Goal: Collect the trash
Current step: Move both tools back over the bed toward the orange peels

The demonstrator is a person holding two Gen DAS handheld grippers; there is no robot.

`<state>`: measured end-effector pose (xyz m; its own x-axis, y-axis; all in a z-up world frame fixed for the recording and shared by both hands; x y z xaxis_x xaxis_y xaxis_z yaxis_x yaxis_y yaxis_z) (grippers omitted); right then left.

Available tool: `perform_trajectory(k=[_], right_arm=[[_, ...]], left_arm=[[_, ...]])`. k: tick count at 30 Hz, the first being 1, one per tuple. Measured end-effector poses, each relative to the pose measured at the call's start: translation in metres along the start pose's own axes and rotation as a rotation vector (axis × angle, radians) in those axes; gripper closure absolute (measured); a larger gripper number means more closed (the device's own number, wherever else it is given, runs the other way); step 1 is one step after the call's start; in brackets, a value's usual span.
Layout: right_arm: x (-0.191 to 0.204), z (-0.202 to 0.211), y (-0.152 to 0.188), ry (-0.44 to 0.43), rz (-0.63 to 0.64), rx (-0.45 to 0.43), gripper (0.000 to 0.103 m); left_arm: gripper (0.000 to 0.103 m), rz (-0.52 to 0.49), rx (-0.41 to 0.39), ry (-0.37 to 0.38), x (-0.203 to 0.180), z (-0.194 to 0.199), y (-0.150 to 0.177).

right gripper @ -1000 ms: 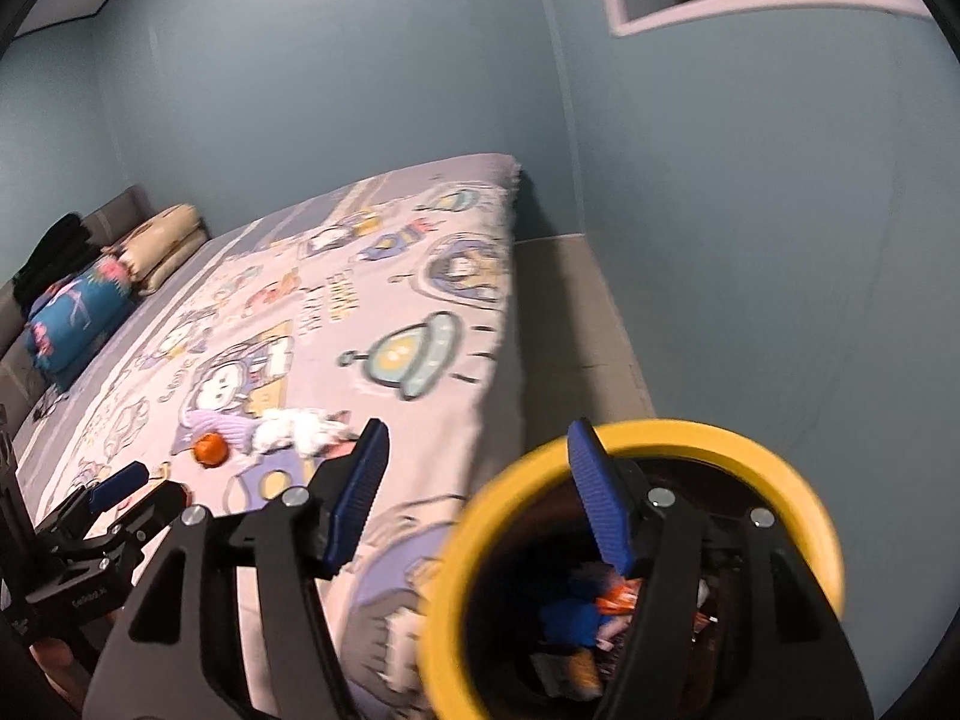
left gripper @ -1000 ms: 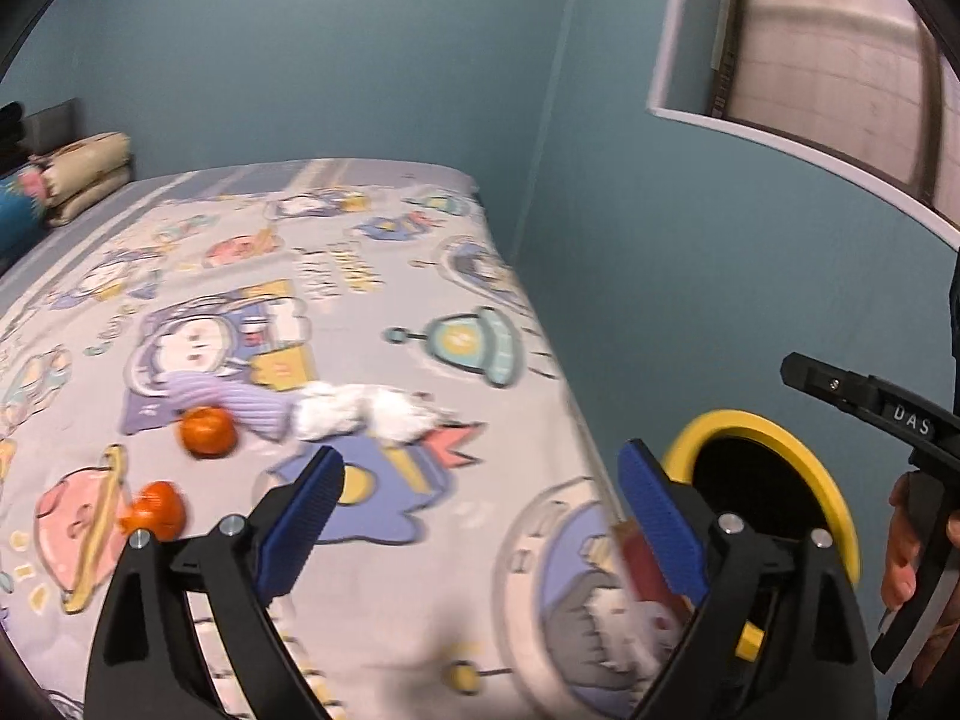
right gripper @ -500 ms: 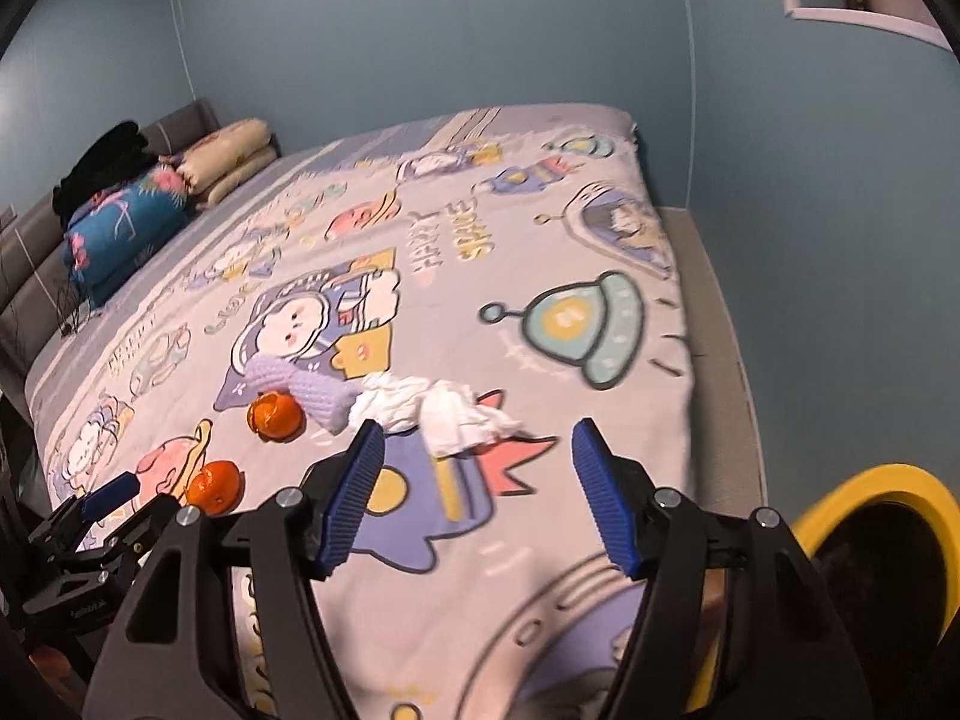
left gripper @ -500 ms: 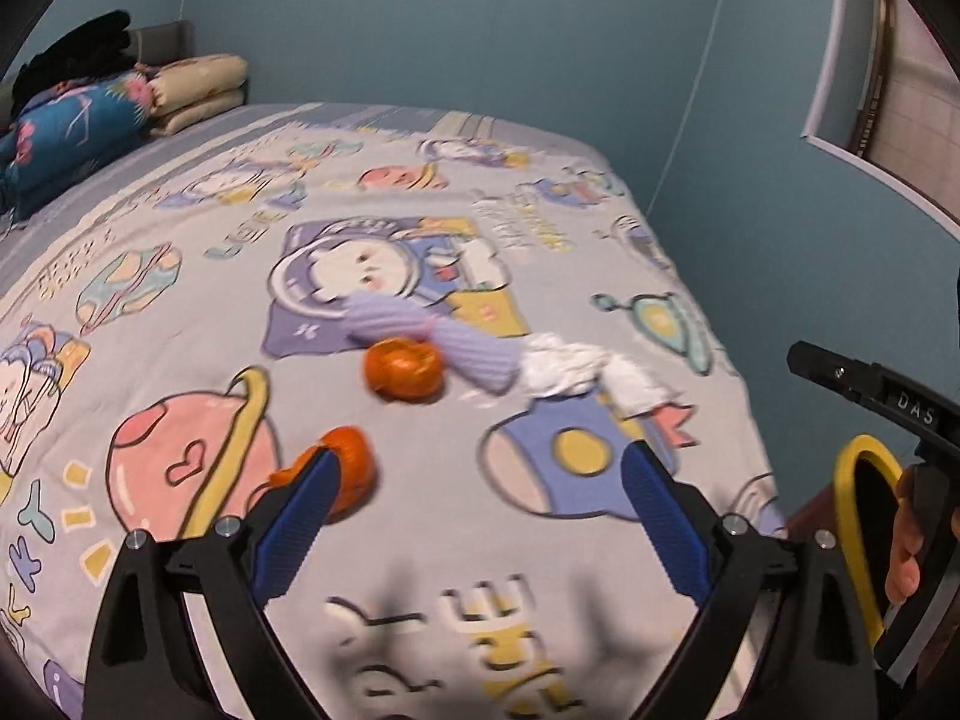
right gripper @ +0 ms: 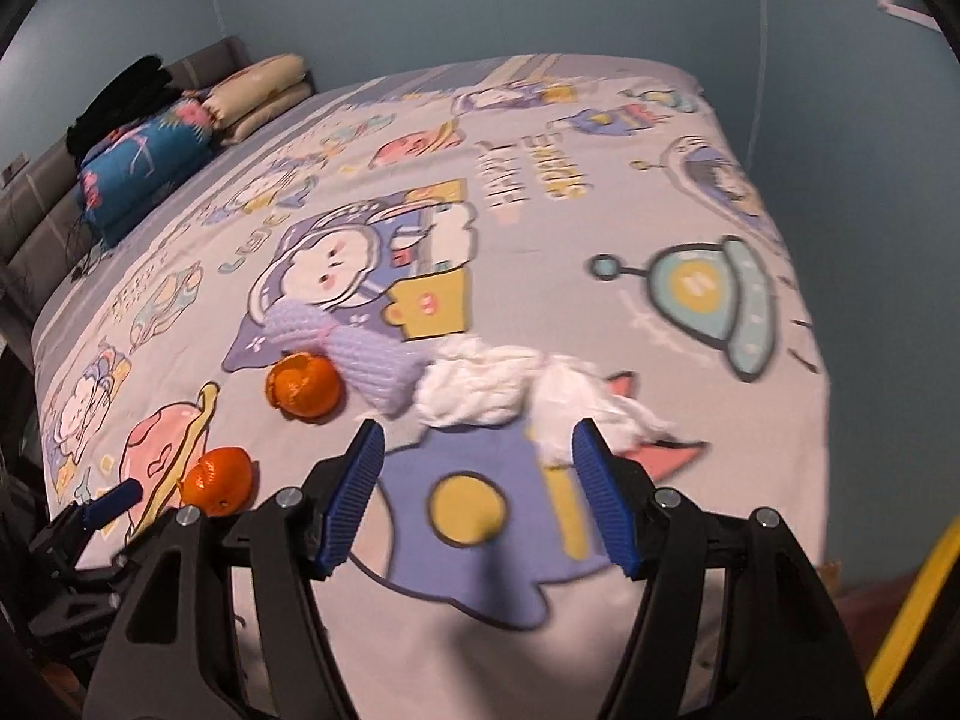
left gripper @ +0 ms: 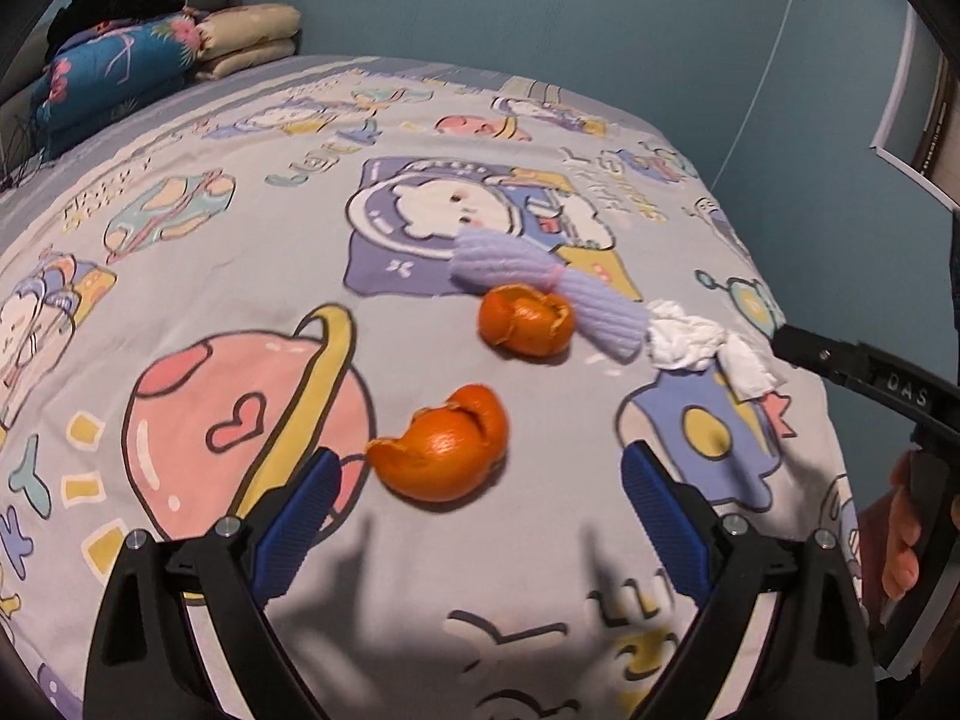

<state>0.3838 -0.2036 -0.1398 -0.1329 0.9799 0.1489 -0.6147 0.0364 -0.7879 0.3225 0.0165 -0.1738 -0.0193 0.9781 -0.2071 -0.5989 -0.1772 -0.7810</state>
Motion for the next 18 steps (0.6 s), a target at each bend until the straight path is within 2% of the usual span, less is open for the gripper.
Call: perform_trajectory(k=[6,11,13,18], right_arm=[[0.038,-0.039,-0.001,-0.066,0.102,0.044,0.041],[0.054,-0.068,-0.001,-0.084,0.162,0.078,0.042],[0.055,-0.08,-0.001,-0.087,0.166,0.095,0.044],[0.057,-0.105,0.003,-0.099,0.186,0.139,0.055]], left_arm=[[0.012,0.022,0.034,-0.011,0.014,-0.012,0.012],[0.013,0.005,0.037,-0.005,0.015,-0.019,0.013],[0.015,0.009,0.041,-0.001,0.015,-0.024,0.012],[0.032,0.006,0.056,0.015,0.014,-0.034,0.009]])
Point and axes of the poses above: each gripper's, at about its wrist camera, not at the fingertips, and z roughly against the way its jaws point, x to its left, y to its underside, the point moved 4 cm from there along -z, roughly the way its jaws point, and after that the axes turned 12 degrees about -x, right-handed, at the moved point
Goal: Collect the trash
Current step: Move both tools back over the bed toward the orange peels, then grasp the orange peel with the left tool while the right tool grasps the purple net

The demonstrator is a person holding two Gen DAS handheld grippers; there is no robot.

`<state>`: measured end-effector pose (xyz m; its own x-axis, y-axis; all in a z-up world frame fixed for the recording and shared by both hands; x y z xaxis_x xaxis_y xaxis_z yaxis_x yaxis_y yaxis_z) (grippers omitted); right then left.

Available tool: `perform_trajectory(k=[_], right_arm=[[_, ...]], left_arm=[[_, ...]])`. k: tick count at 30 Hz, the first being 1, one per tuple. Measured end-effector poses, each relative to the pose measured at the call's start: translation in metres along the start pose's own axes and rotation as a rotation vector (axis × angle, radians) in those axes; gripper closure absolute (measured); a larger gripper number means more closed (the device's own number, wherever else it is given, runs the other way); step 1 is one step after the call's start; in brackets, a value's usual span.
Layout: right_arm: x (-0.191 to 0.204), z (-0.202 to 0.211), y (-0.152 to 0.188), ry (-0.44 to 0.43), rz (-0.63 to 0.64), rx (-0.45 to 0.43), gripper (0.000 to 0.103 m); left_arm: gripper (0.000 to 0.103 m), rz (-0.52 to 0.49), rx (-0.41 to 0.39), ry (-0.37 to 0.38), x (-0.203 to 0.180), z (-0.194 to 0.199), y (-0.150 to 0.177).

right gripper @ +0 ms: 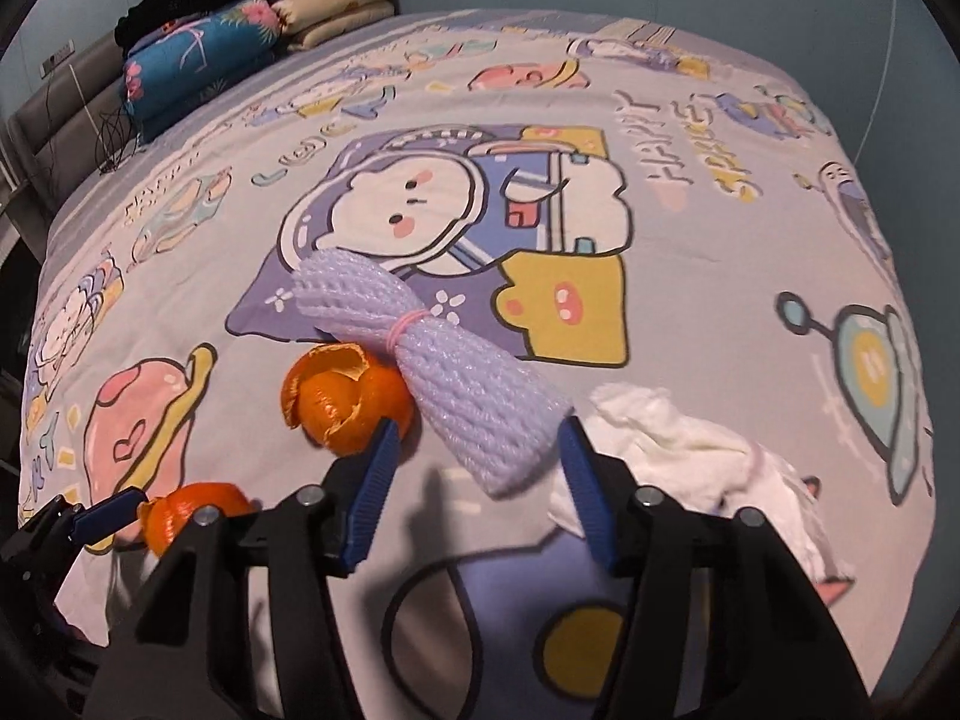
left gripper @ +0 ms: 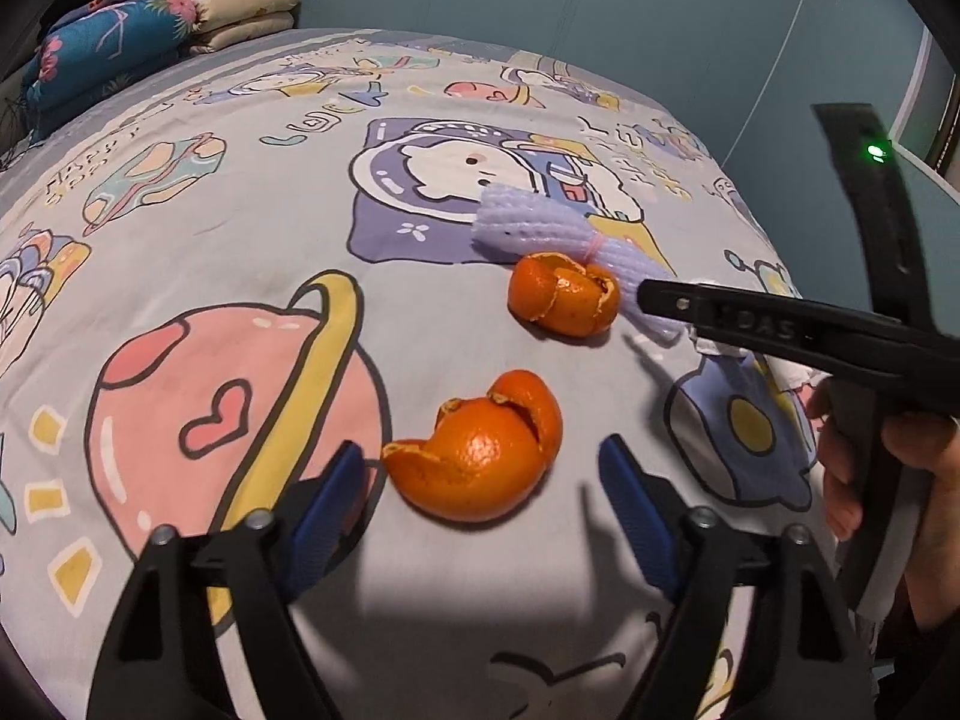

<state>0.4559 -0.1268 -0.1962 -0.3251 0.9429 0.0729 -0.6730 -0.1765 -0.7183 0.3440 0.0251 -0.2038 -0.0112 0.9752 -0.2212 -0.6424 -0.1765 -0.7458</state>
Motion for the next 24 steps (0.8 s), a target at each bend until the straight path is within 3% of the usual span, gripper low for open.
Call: perform_trajectory(k=[3,15,24], right_arm=[[-0.001,-0.012,0.0,-0.002,0.022,0.019,0.062],[0.007,-0.041,-0.014,0.008,0.13,0.019,0.071],[-0.008,-0.03,-0.036,0.022,0.03,-0.06,0.079]], left_arm=[[0.042,-0.008,0.011,-0.001,-0.004,-0.006,0.0],[0.056,-0.063,-0.015,-0.024,-0.018,-0.012,-0.005],[0.063,-0.015,-0.031,0.005,-0.02,0.001,-0.013]])
Point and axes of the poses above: each gripper's, at about its wrist camera, not at the fingertips, and z roughly against the way its jaws point, x to its left, y to its underside, the point moved 4 cm from there along -z, roughly the way its jaws point, and after that the axes turned 12 degrees about -x, right-handed, at the moved point
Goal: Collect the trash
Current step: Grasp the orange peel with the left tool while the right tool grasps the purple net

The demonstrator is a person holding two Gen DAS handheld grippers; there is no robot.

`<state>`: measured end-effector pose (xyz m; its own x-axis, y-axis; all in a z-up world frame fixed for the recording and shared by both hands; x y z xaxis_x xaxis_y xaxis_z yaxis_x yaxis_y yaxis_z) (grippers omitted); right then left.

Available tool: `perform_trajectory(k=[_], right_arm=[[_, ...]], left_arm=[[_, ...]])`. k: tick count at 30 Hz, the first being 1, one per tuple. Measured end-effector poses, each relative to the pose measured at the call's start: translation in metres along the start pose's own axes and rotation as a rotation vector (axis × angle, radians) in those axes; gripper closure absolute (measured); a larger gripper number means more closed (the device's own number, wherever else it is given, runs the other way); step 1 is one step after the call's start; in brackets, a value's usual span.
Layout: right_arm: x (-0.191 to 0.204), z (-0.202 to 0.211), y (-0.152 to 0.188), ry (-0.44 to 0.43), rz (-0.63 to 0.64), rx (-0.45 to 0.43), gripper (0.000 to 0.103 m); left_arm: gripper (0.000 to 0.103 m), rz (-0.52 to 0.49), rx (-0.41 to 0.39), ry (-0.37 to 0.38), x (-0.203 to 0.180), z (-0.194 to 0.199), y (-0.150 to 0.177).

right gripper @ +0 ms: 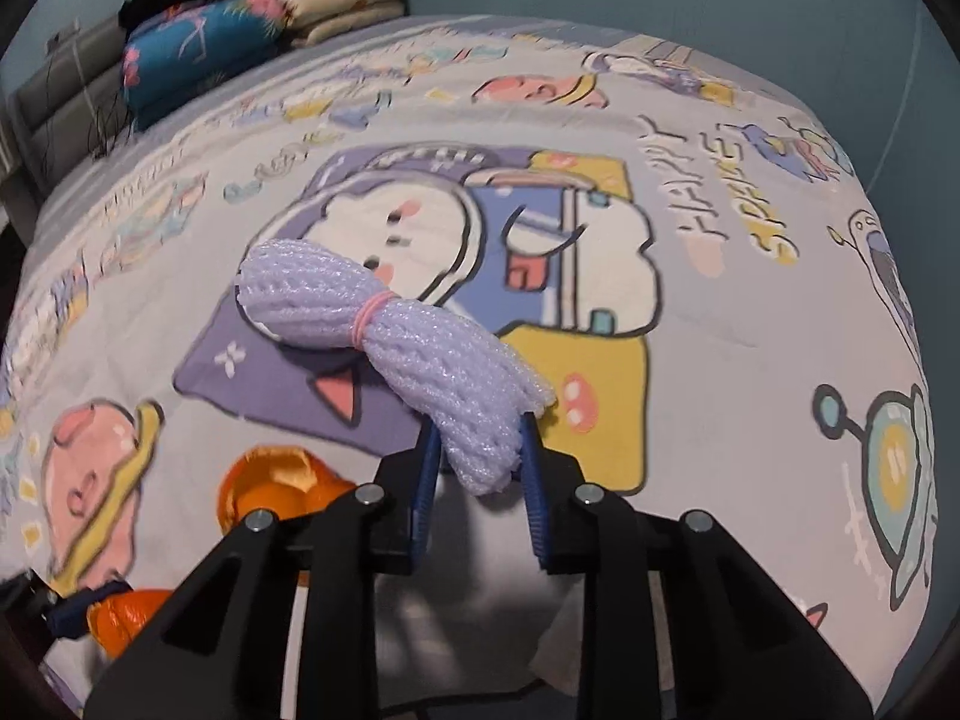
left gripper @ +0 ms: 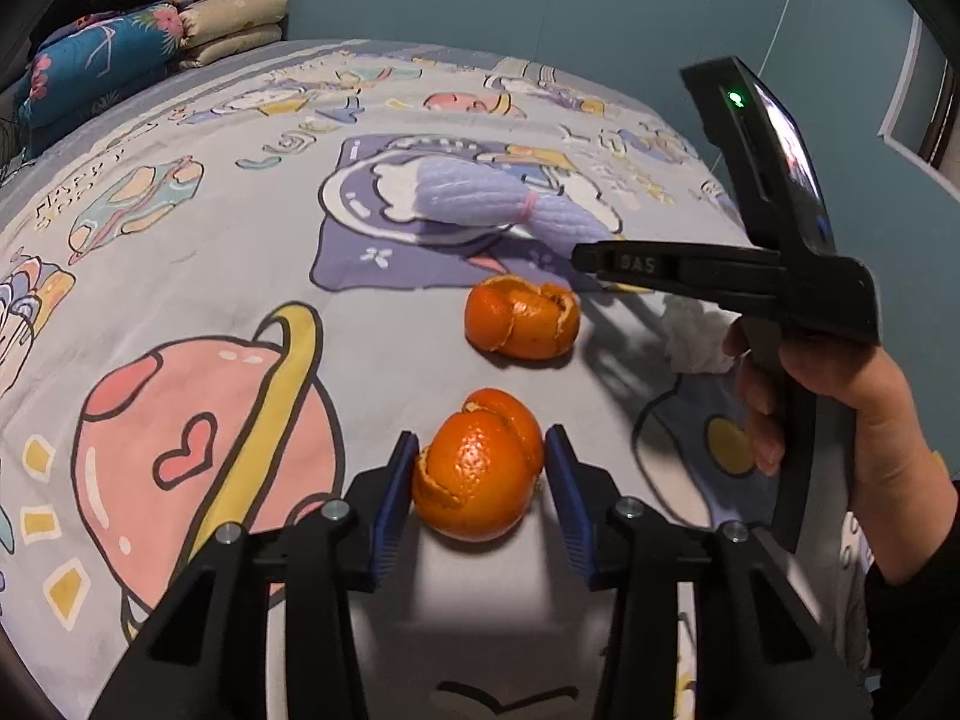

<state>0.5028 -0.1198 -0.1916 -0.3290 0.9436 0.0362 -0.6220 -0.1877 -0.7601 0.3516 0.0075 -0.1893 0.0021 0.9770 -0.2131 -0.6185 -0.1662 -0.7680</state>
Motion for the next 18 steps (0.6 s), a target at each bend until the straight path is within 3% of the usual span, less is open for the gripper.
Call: perform_trajectory(k=[5,14,18], right_arm=[[-0.024,0.033,-0.014,0.029,-0.042,-0.048,0.079],[-0.065,0.129,-0.022,0.097,-0.113,-0.151,0.079],[-0.074,0.171,-0.009,0.141,-0.139,-0.159,0.079]], left_arm=[[0.063,-0.023,-0.067,0.036,-0.01,0.021,-0.013],[0.063,-0.009,-0.17,0.091,-0.031,0.083,-0.044],[0.064,-0.007,-0.151,0.116,-0.047,0.104,-0.049]])
Point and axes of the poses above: each gripper's, at about its wrist camera, not at the fingertips, and z roughly against the way its jaws point, x to its left, y to its underside, the point moved 4 cm from there along -z, roughly the way its jaws point, and after that the axes turned 12 degrees about -x, right-handed, at the moved point
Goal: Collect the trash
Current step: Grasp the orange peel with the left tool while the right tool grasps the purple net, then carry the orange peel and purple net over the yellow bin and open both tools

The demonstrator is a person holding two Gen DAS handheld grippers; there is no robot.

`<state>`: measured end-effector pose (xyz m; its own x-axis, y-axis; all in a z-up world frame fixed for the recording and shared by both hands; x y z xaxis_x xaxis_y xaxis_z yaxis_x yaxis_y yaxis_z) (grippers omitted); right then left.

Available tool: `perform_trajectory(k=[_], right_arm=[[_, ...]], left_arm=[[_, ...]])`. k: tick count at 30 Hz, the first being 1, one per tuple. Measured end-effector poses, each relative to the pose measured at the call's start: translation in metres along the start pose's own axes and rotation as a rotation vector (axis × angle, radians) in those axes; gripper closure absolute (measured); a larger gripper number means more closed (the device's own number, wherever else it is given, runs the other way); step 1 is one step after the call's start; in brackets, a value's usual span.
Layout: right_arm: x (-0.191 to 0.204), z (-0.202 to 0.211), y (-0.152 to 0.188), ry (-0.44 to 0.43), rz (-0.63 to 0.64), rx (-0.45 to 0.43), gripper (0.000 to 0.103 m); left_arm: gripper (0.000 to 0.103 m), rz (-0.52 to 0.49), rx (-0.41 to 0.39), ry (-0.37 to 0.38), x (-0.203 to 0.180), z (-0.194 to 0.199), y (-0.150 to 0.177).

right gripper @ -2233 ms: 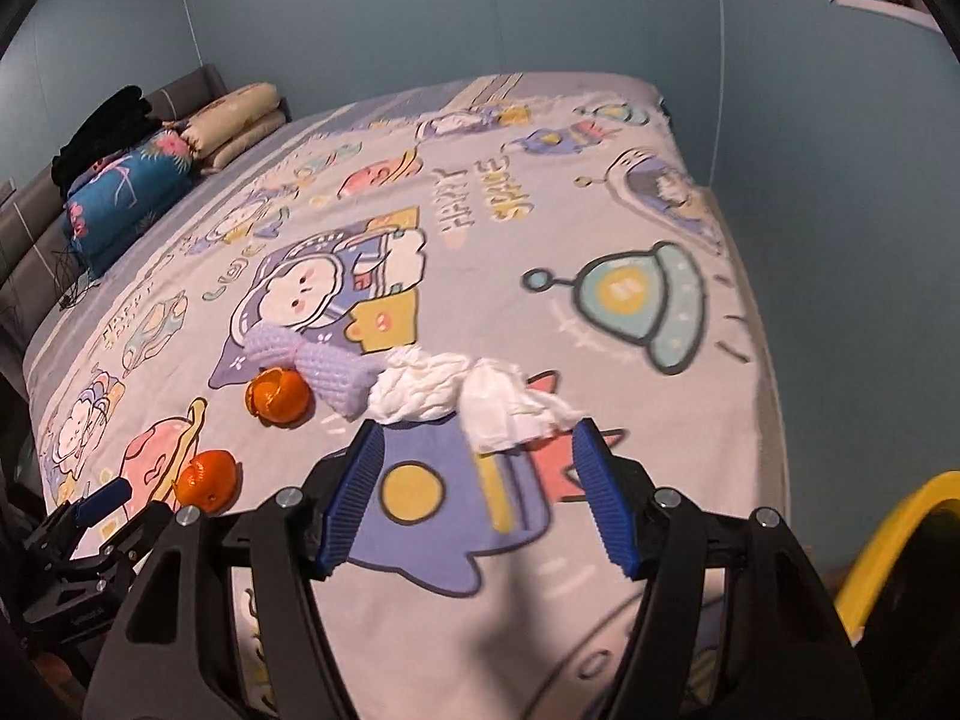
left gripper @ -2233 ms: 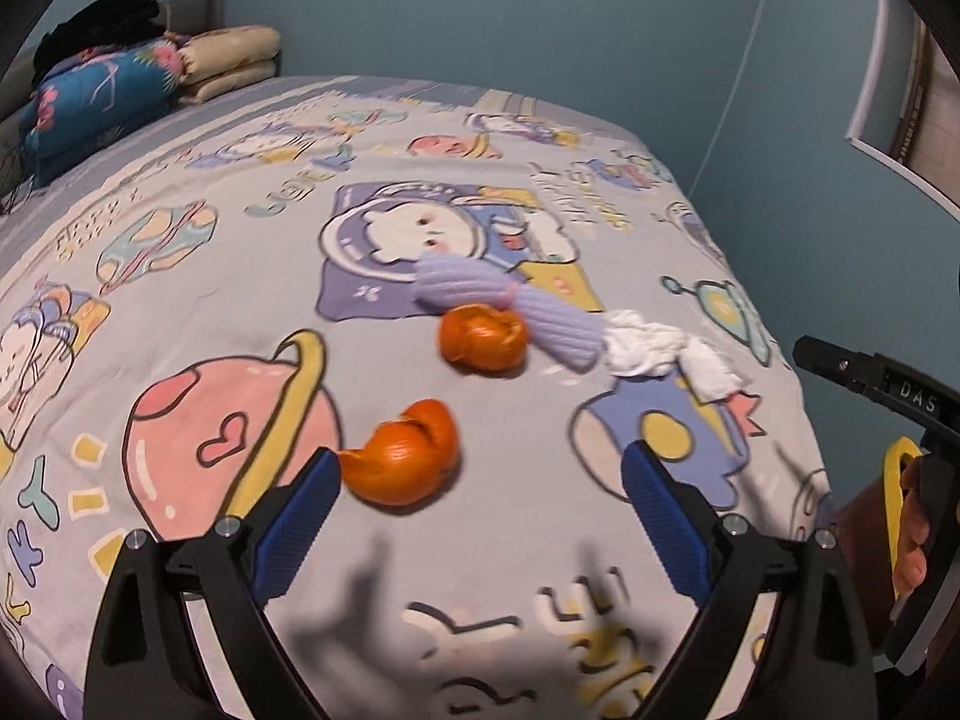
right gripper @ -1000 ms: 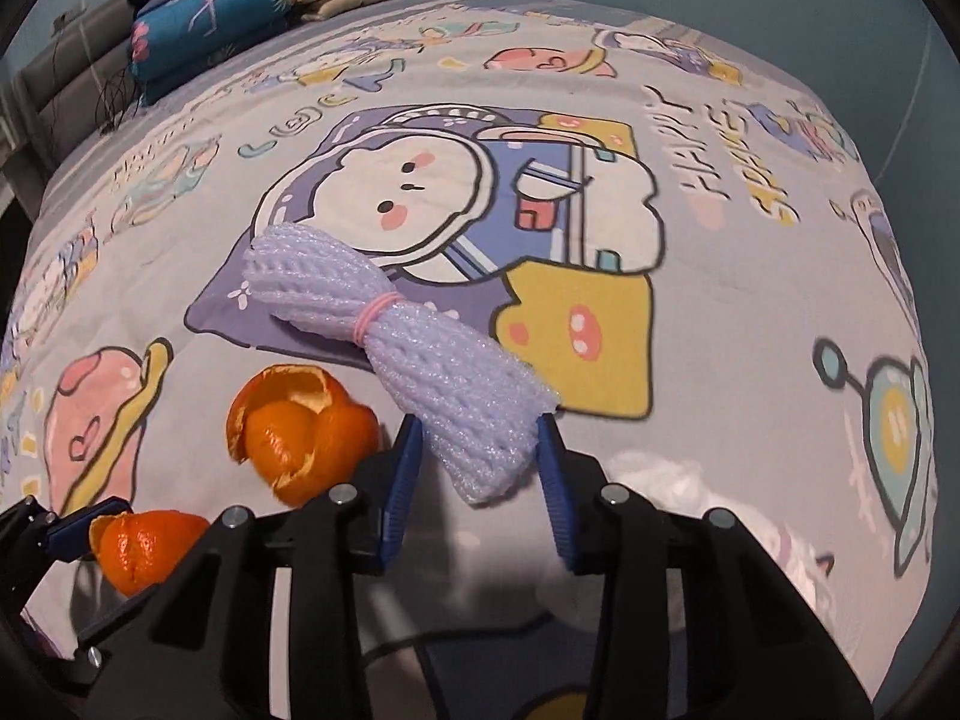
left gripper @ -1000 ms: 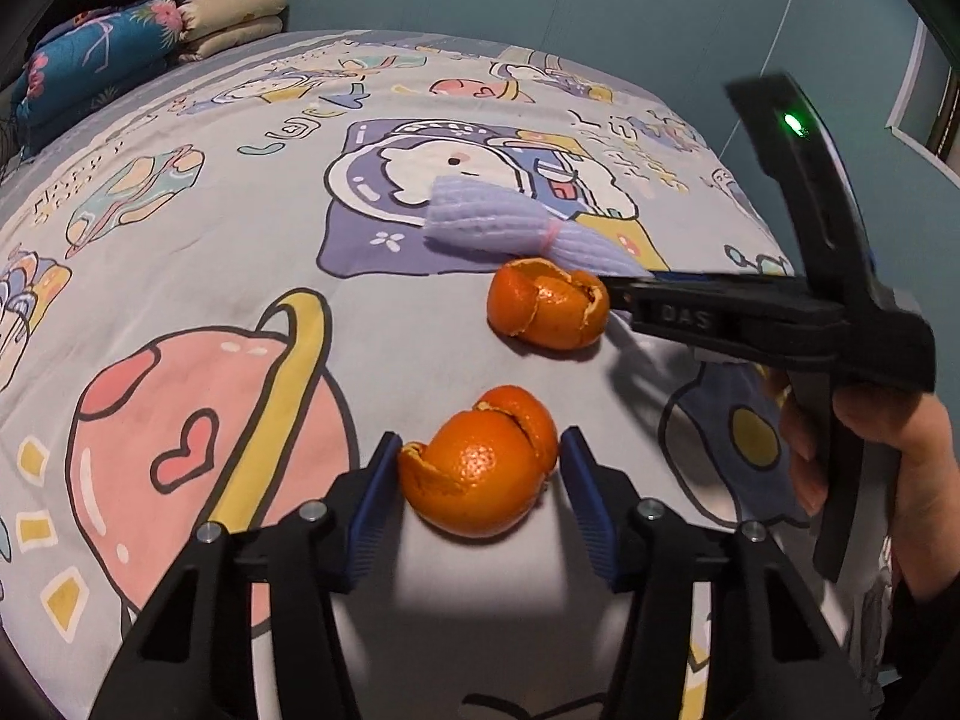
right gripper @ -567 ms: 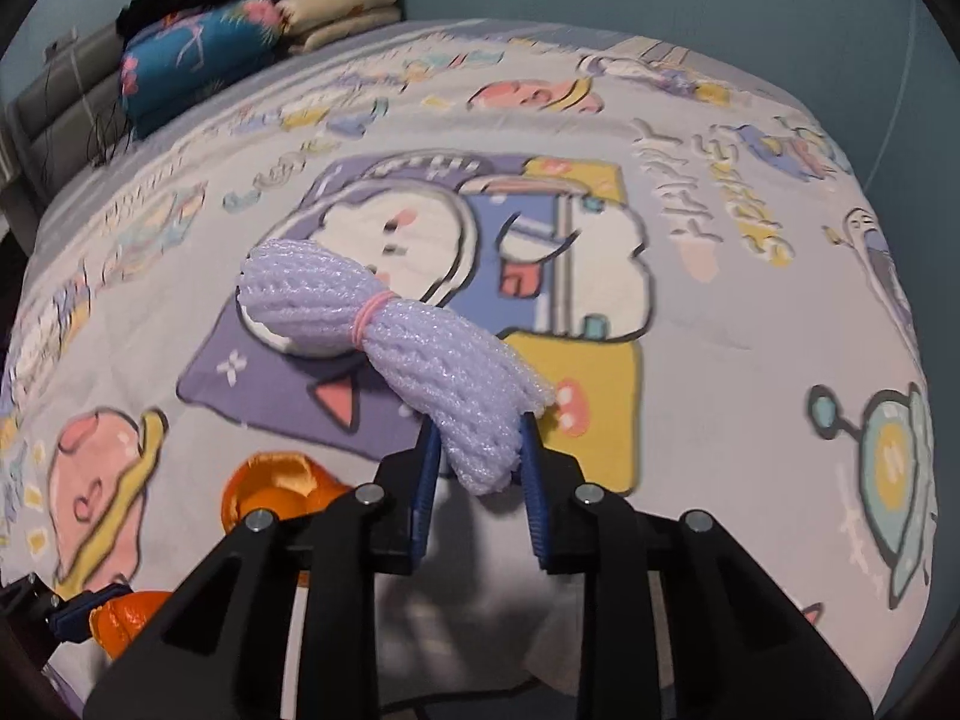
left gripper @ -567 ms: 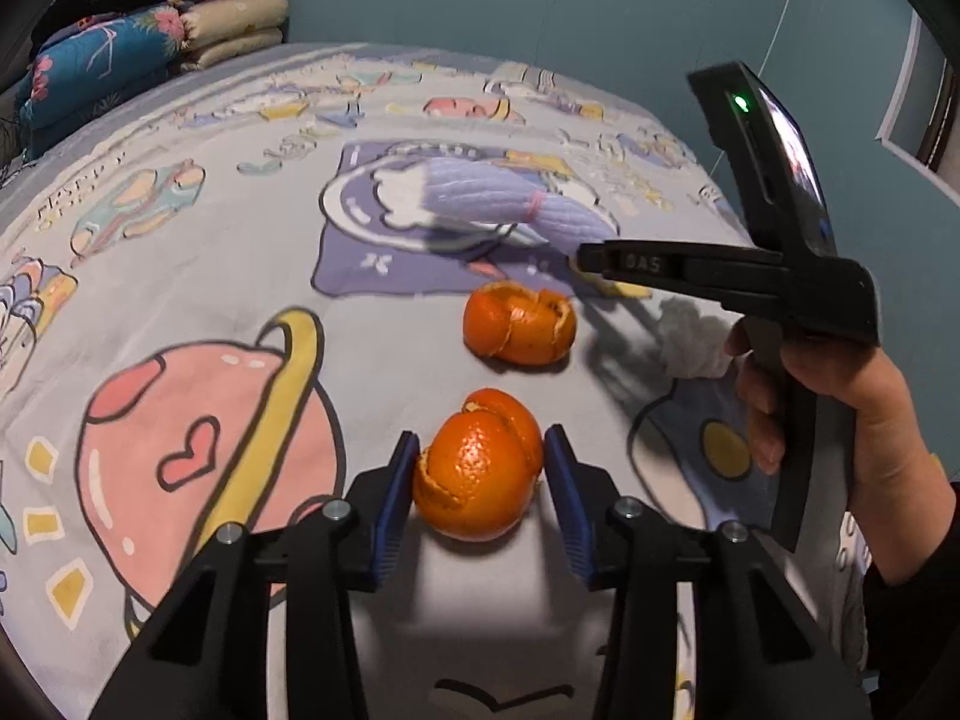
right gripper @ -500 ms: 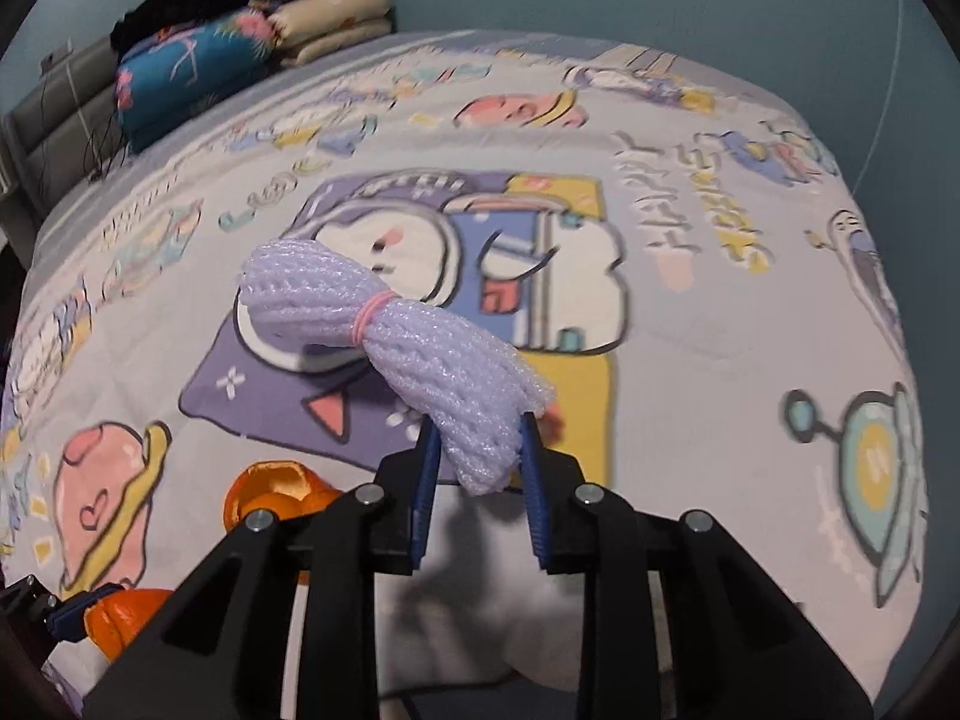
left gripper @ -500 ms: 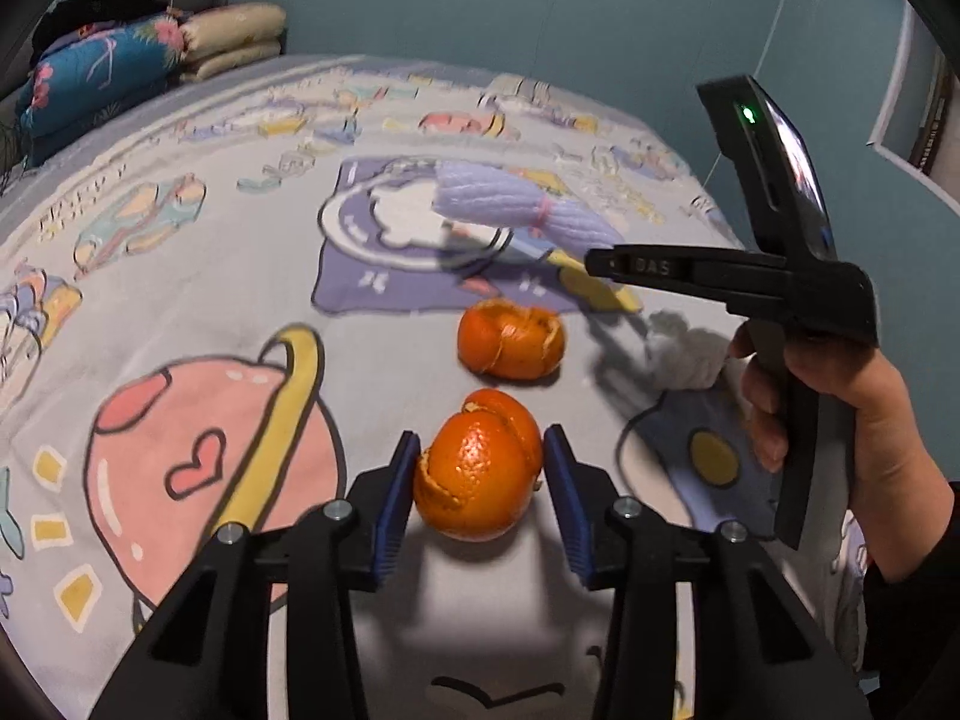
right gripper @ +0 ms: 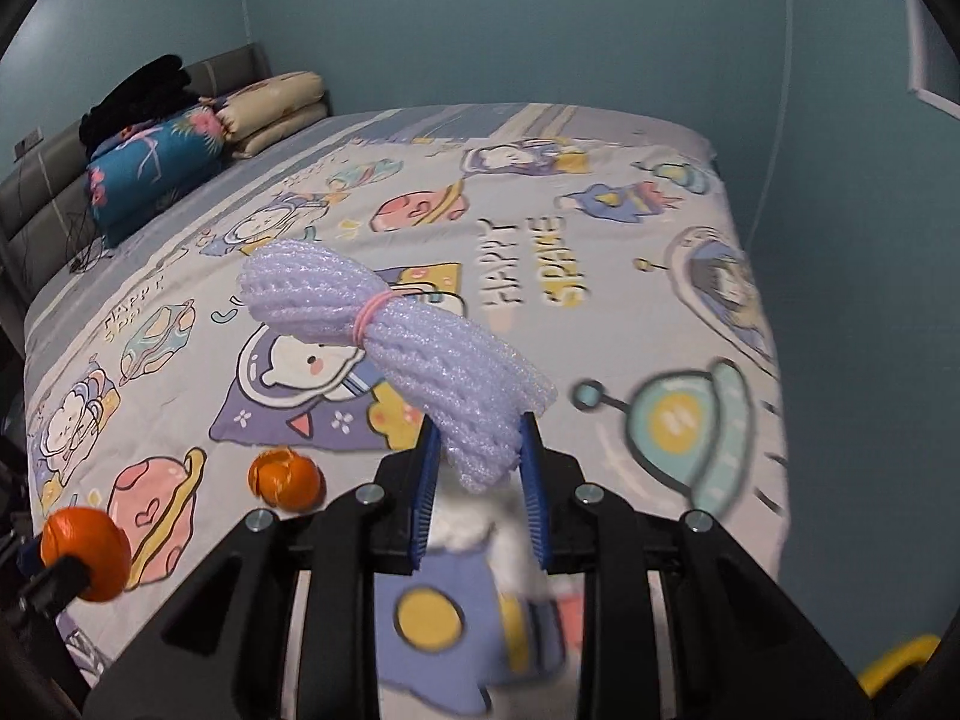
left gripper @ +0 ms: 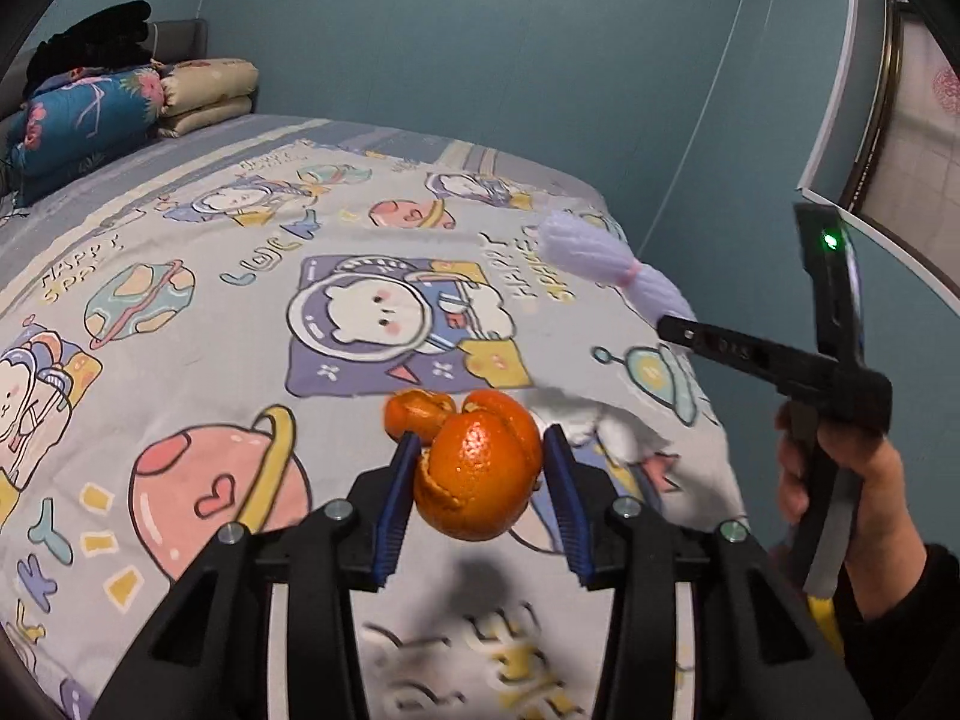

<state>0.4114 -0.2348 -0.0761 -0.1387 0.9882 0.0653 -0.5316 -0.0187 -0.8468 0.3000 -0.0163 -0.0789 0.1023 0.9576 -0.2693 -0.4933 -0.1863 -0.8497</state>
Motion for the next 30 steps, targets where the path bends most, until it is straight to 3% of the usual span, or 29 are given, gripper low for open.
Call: perform_trajectory(k=[9,18,30], right_arm=[[-0.041,0.096,0.026,0.07,-0.087,-0.02,0.079],[-0.11,0.186,0.057,0.187,-0.17,-0.059,0.078],[-0.197,0.254,0.102,0.364,-0.295,-0.083,0.078]], left_arm=[[0.064,-0.047,0.093,0.096,-0.061,0.039,0.014],[0.063,-0.144,0.099,0.199,-0.142,0.055,0.021],[0.063,-0.274,0.101,0.326,-0.242,0.05,0.037]])
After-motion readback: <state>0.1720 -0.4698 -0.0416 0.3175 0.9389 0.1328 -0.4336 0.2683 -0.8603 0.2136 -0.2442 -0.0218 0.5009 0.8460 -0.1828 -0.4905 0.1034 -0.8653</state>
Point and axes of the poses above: each gripper's, at about its wrist camera, not at the fingertips, and z roughly against the way its jaws point, x to its left, y to its underside, the point moved 4 cm from there along -z, roughly the way its jaws point, and after that the axes turned 12 degrees about -x, right-handed, at the moved point
